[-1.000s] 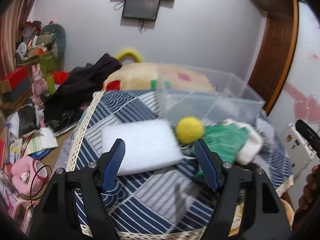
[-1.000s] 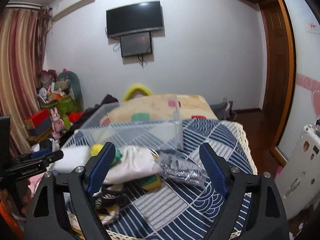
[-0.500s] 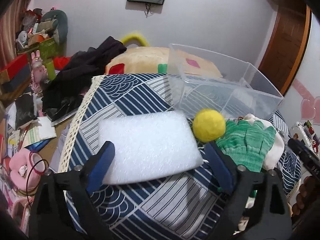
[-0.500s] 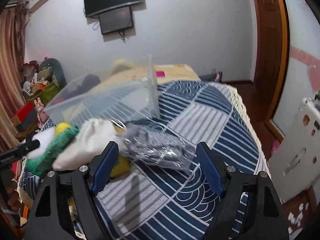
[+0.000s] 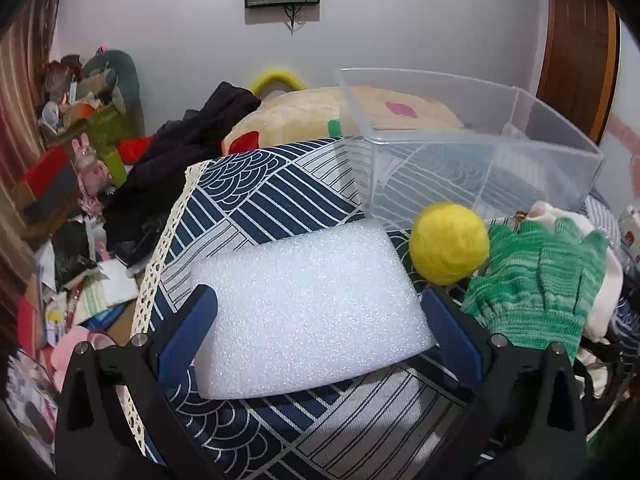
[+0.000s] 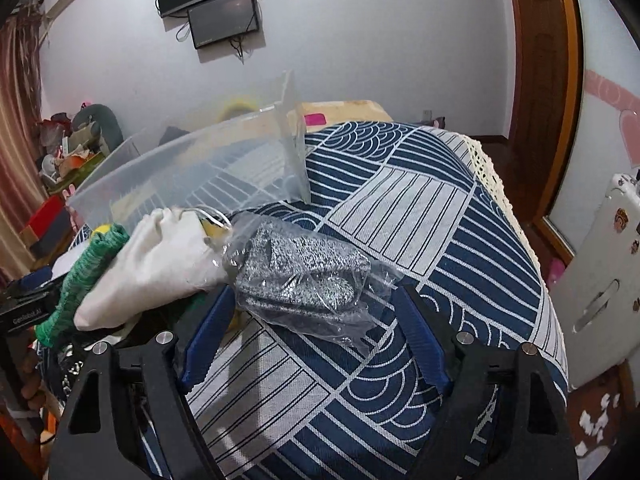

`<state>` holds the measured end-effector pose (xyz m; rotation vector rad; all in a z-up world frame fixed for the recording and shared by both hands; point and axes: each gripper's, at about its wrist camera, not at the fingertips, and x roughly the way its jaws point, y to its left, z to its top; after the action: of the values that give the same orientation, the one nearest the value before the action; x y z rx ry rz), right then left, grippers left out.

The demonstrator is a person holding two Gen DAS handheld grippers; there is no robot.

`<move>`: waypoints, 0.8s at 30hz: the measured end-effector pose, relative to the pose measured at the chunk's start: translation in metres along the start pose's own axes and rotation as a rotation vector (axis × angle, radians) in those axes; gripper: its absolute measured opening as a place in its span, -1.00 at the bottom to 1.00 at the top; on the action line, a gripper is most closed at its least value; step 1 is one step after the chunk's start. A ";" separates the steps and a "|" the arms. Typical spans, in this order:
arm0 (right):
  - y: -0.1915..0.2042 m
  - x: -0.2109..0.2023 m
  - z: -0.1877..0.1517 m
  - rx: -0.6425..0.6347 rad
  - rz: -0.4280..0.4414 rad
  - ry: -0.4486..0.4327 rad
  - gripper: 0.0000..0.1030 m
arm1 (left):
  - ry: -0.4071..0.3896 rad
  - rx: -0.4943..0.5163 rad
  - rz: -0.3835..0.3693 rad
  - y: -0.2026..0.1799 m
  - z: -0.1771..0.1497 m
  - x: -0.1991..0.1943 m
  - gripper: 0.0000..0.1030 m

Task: Organize soft objects
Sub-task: 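Grasp the white foam block with left tool while right tool grasps the silver packet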

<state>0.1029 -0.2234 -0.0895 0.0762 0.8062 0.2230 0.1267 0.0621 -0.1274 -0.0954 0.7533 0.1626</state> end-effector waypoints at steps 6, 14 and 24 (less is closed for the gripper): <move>0.001 0.001 -0.001 -0.010 0.000 0.008 0.55 | 0.003 -0.018 -0.023 0.010 -0.001 -0.012 1.00; -0.002 0.000 0.002 0.001 0.019 0.008 0.55 | 0.080 0.076 -0.108 0.000 -0.017 -0.019 1.00; -0.001 -0.002 0.003 0.006 0.034 -0.005 0.55 | 0.102 0.129 -0.180 0.011 -0.019 -0.045 1.00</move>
<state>0.1034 -0.2245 -0.0860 0.0961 0.8014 0.2529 0.0793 0.0655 -0.1104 -0.0483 0.8504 -0.0623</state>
